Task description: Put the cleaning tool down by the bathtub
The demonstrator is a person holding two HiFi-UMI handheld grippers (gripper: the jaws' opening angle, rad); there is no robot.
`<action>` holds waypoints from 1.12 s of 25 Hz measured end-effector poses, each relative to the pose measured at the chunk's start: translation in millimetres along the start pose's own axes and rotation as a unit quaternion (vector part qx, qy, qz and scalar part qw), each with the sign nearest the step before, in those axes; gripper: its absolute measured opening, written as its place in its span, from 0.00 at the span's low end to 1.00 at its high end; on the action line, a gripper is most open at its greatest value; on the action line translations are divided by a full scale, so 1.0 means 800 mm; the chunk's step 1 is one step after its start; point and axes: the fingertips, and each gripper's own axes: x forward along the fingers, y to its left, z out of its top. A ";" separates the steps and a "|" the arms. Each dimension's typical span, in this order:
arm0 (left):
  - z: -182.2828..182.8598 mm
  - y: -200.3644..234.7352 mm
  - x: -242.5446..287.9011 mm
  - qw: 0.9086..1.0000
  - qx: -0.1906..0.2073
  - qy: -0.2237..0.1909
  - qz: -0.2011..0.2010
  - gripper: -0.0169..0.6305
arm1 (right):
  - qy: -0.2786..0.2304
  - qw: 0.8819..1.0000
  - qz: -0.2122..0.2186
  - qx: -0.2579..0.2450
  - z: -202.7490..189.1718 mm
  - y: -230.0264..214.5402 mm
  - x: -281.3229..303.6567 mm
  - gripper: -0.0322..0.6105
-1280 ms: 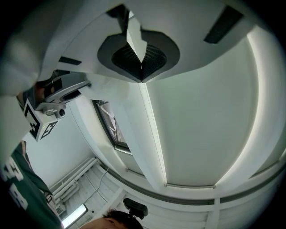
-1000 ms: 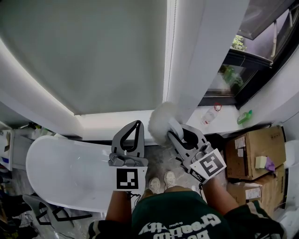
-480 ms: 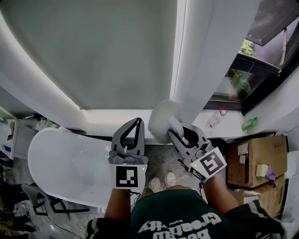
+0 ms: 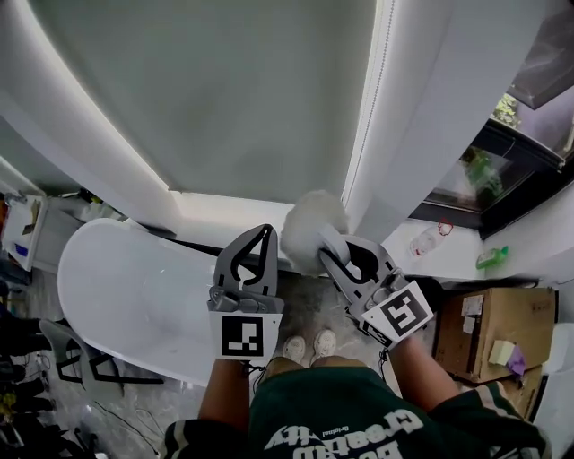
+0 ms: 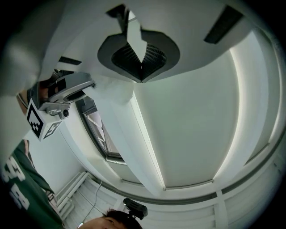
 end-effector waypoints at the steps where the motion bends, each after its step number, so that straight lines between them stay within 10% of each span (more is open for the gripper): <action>1: -0.004 0.001 0.000 1.000 0.001 0.004 0.006 0.04 | -0.001 1.000 0.006 0.002 -0.003 0.000 0.002 0.20; 15: -0.038 0.013 -0.007 0.999 0.007 0.038 0.035 0.04 | -0.003 0.998 0.050 0.027 -0.040 0.011 0.030 0.19; 28: -0.103 0.076 -0.002 0.998 -0.012 0.037 0.046 0.04 | 0.020 0.999 0.007 0.042 -0.094 -0.003 0.091 0.20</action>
